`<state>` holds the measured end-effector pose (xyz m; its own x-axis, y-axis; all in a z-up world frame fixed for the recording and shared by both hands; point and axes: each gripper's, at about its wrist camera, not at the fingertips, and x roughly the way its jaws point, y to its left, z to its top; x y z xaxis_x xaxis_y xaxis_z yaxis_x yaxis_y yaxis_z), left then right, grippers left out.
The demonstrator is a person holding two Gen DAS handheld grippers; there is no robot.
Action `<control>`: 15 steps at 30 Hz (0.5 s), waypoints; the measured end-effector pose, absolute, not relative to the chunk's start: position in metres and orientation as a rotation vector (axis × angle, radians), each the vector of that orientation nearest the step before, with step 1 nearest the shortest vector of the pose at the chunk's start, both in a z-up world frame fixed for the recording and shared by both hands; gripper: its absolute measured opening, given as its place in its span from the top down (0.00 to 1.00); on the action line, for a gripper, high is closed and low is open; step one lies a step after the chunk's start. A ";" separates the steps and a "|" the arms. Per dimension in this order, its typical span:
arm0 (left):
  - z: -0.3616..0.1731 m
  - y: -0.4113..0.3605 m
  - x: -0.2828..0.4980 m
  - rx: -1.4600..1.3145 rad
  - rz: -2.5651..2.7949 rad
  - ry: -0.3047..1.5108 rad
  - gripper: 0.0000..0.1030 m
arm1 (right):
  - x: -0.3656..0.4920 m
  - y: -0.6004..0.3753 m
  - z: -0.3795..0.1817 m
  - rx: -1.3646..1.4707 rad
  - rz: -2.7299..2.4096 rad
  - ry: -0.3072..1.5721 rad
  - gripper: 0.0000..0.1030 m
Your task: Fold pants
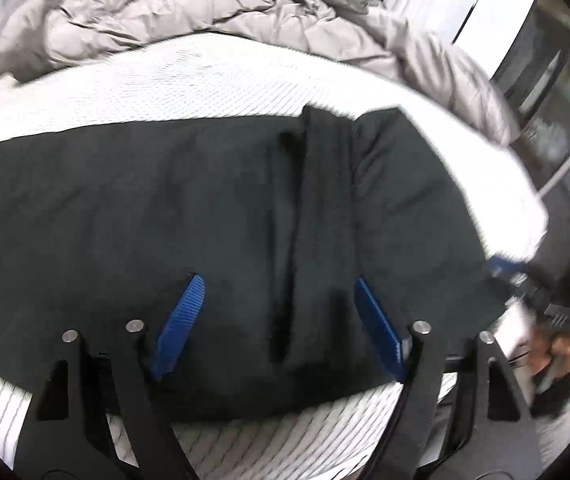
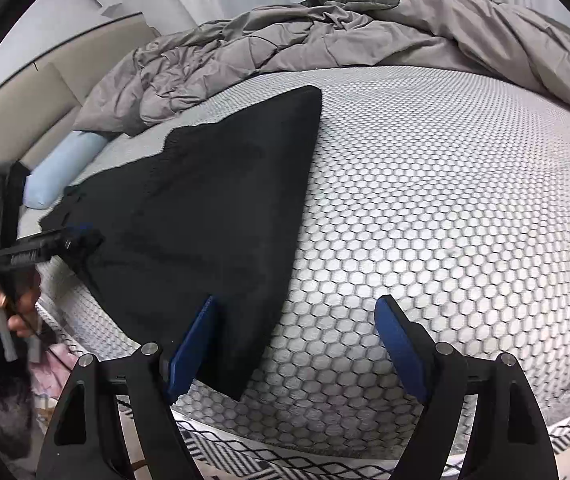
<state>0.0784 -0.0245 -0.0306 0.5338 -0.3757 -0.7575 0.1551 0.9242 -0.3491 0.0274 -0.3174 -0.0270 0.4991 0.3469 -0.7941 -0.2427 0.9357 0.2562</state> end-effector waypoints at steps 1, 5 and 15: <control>-0.032 -0.023 0.089 -0.285 -0.357 0.979 0.40 | 0.029 -0.318 -0.029 0.132 0.369 0.983 0.20; -0.058 -0.029 0.134 -0.429 -0.486 1.132 0.46 | 0.037 -0.317 -0.037 0.184 0.385 0.975 0.20; -0.062 -0.033 0.160 -0.538 -0.432 1.120 0.74 | 0.035 -0.339 -0.037 0.286 0.440 0.951 0.20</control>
